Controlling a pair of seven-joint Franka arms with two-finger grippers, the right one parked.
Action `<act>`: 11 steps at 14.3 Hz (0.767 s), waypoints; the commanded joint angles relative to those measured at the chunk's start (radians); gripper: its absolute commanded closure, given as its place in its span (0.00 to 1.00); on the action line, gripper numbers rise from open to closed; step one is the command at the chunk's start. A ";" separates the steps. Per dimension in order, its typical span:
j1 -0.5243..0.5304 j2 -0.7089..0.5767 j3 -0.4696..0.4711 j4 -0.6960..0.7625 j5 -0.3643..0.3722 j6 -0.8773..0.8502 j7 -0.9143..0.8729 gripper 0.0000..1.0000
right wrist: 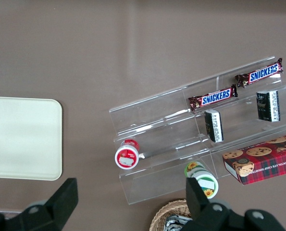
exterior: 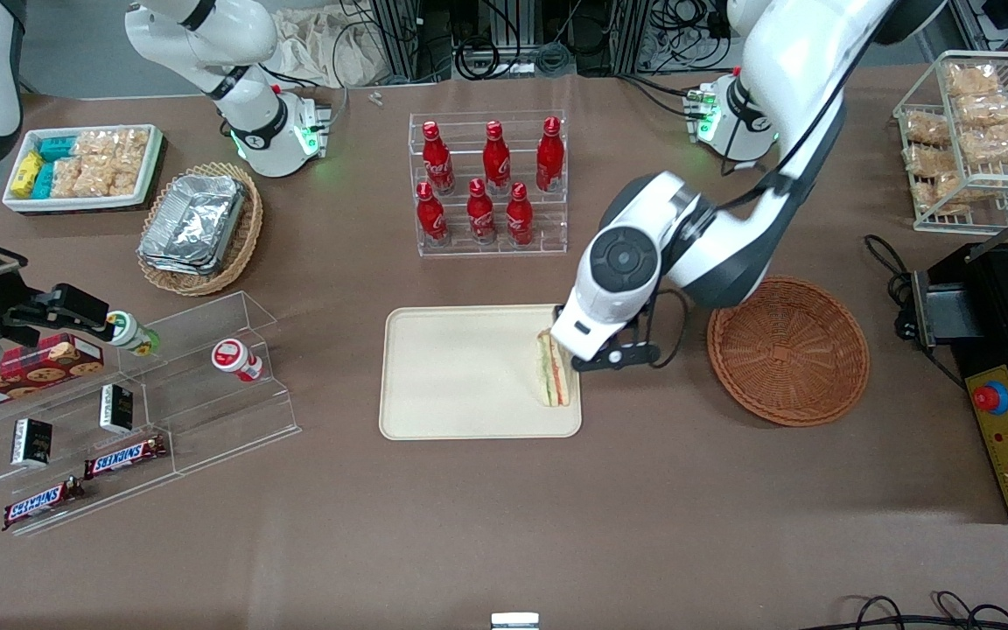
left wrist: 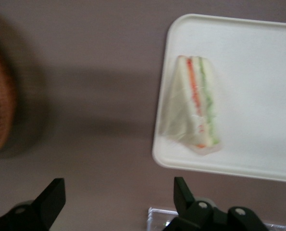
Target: Place sandwich from basket to tray
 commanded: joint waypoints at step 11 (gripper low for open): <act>0.356 -0.403 0.003 -0.187 -0.016 -0.200 0.546 0.00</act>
